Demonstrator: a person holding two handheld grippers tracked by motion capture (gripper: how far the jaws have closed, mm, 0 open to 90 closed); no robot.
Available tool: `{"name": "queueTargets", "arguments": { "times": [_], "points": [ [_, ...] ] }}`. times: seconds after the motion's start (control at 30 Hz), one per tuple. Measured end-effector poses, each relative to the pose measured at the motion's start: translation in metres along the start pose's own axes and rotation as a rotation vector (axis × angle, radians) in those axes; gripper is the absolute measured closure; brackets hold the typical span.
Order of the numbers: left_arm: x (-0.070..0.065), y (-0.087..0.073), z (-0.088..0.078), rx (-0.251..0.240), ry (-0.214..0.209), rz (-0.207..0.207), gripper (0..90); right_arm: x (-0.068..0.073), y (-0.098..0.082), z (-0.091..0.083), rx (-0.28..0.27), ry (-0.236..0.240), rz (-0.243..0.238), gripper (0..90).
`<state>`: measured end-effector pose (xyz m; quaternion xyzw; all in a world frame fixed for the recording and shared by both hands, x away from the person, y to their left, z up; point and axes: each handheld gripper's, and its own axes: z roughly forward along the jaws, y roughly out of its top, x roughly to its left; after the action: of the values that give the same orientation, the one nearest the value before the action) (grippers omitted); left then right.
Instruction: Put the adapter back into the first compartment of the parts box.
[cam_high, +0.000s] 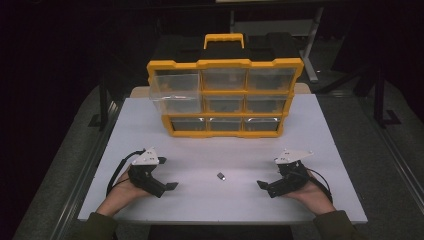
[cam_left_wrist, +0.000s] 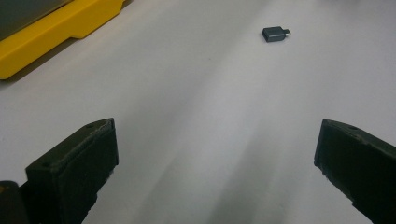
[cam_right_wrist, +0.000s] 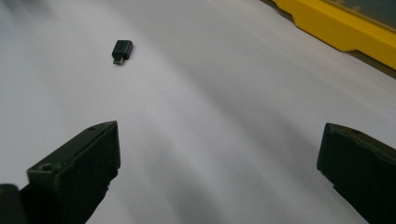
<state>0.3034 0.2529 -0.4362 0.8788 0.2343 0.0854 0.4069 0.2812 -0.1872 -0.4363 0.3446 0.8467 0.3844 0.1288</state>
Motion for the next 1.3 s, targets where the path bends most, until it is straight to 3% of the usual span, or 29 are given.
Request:
{"name": "queueTargets", "arguments": {
  "times": [0.43, 0.7, 0.93, 1.3],
  "points": [
    [0.003, -0.001, -0.002, -0.014, -0.008, -0.021, 0.0, -0.003, 0.002, 0.001, -0.001, 0.019, 0.014, 0.0],
    [0.001, -0.005, -0.002, -0.018, -0.005, 0.005, 0.0, -0.002, 0.009, 0.000, -0.014, 0.021, 0.004, 0.0],
    [0.002, -0.006, -0.006, -0.049, -0.011, -0.027, 0.0, -0.001, 0.014, 0.006, -0.002, 0.028, -0.008, 0.0],
    [0.002, -0.006, -0.006, -0.046, -0.022, -0.034, 0.0, -0.001, 0.020, 0.010, 0.012, 0.040, -0.007, 0.0]
  ]
}}
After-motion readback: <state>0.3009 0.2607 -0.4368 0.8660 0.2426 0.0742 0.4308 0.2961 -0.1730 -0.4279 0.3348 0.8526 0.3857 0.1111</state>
